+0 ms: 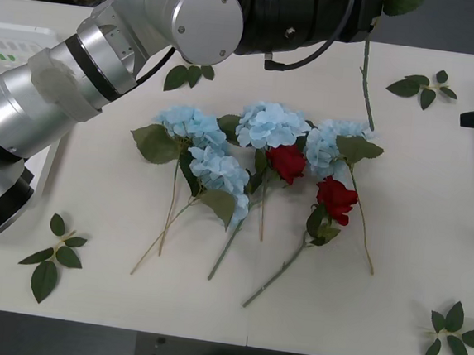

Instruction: Put the red flowers into the right box and the blue flowers into the left box

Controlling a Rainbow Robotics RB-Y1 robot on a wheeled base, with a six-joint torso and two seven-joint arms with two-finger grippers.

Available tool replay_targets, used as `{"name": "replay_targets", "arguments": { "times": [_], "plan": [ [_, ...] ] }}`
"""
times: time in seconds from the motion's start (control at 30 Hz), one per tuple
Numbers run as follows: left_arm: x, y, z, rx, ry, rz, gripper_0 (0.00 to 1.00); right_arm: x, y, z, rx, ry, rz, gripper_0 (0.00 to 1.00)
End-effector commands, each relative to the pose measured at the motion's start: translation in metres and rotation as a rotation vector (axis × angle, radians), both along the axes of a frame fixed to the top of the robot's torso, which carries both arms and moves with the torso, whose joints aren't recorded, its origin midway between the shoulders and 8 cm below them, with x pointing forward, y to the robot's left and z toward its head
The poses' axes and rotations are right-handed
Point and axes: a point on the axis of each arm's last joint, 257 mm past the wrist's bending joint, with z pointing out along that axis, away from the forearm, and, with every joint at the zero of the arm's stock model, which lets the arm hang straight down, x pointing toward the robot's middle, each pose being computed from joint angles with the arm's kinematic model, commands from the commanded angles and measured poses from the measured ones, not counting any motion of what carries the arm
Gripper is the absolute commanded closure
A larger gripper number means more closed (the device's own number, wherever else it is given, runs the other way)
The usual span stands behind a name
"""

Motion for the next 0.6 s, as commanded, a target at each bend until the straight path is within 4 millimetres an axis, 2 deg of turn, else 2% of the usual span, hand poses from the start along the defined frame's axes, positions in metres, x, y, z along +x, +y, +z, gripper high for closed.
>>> {"name": "replay_targets", "arguments": {
  "times": [0.03, 0.17, 0.27, 0.4, 0.6],
  "plan": [
    [-0.002, 0.000, 0.031, -0.016, -0.052, -0.005, 1.00, -0.021, 0.024, 0.021, 0.094, -0.111, 0.083, 0.17],
    [-0.002, 0.000, 0.031, -0.016, -0.052, -0.005, 1.00, -0.044, 0.059, 0.030, 0.189, -0.209, 0.156, 0.17],
    [-0.002, 0.000, 0.031, -0.016, -0.052, -0.005, 1.00, -0.057, 0.095, 0.035, 0.259, -0.301, 0.224, 0.17],
    [-0.002, 0.000, 0.031, -0.016, -0.052, -0.005, 1.00, -0.059, 0.121, 0.037, 0.278, -0.375, 0.271, 0.17],
    [-0.002, 0.000, 0.031, -0.016, -0.052, -0.005, 1.00, -0.043, 0.166, 0.033, 0.304, -0.460, 0.292, 0.17]
  ]
}}
